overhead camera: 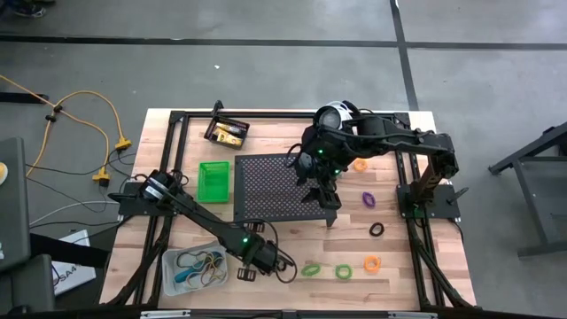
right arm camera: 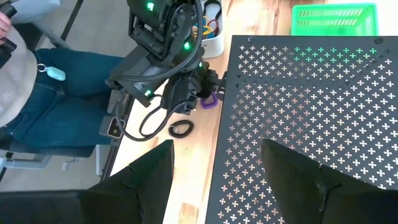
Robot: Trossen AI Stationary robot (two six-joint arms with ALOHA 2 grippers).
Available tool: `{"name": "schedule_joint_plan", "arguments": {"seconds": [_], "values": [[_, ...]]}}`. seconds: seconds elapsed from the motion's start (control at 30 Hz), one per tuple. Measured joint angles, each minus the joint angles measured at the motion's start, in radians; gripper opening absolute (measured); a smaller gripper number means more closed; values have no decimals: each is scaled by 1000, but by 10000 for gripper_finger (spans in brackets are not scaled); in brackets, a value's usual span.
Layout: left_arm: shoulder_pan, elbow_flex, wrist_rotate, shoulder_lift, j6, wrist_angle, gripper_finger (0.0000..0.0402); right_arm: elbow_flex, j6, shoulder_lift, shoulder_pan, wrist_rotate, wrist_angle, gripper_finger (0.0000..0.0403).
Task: Pick & Place Office Desk Supplies
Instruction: Put the left purple spring keychain into the green bin
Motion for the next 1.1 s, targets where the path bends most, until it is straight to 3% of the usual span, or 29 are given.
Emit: {"name": "schedule_joint_plan", "arguments": {"seconds": [0.5,0.83,1.1], "values": [[-2,24,41,-2,3,-9,19,0,0,0,0,0,1,231],[-56,91,44,-9,111,-1,18,0,0,0,0,0,7,231],[-92,109,41,-11,115,2,18,0,0,0,0,0,46,231]]}}
